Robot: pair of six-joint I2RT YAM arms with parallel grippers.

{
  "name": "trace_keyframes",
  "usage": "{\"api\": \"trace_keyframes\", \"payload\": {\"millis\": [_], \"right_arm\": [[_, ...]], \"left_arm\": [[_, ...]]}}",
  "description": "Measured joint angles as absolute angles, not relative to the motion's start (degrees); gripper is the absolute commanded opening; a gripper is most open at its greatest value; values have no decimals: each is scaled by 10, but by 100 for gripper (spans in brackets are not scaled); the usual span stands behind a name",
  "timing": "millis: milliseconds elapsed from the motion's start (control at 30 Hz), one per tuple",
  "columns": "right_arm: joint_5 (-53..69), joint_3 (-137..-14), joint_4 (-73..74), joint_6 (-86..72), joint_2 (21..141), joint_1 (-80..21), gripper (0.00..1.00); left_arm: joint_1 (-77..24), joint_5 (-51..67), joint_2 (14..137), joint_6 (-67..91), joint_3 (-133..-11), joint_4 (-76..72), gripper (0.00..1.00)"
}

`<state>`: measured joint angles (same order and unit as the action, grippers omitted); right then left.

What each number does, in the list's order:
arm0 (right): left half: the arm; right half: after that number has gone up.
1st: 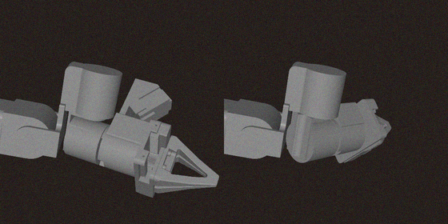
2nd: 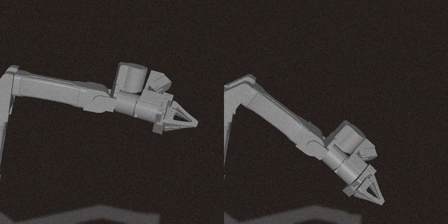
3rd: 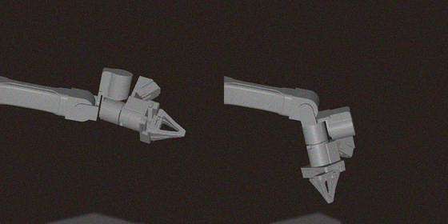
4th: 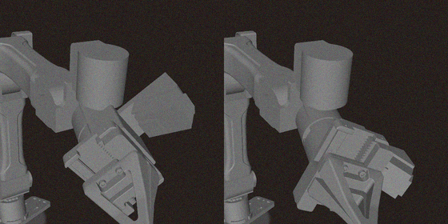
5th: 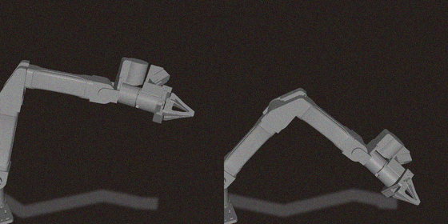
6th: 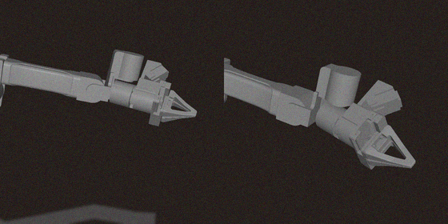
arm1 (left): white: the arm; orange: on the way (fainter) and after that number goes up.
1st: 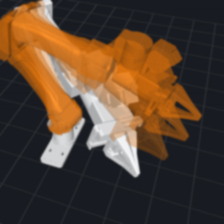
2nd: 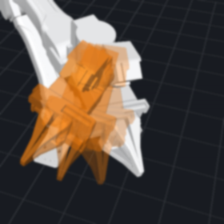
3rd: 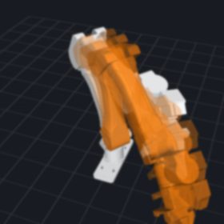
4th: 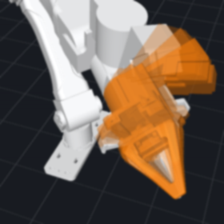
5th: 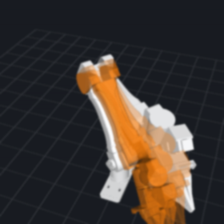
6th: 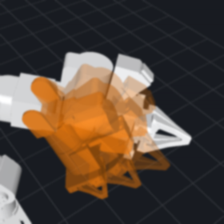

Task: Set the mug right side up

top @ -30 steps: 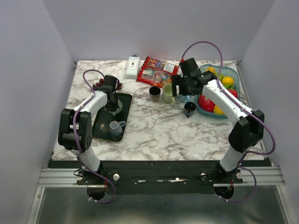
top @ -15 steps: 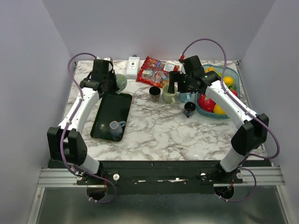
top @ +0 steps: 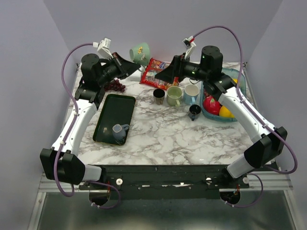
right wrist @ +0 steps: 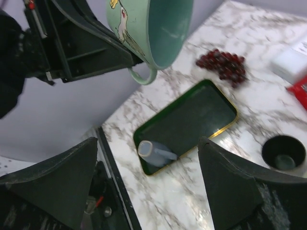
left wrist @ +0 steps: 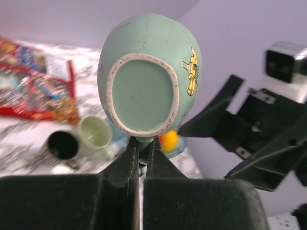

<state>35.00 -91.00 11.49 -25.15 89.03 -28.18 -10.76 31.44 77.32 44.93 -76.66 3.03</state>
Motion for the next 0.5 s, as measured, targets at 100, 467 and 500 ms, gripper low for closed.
{"api": "trace_keyframes", "payload": {"millis": [100, 467, 500], "right_arm": [[385, -913, 53, -291, 897, -282, 90], [447, -946, -135, -448, 952, -282, 69], [447, -946, -145, -455, 952, -282, 68]], "left_arm": [[-114, 342, 768, 510, -761, -62, 0], [-147, 361, 768, 624, -757, -240, 0], [-150, 361, 769, 629, -756, -246, 0]]}}
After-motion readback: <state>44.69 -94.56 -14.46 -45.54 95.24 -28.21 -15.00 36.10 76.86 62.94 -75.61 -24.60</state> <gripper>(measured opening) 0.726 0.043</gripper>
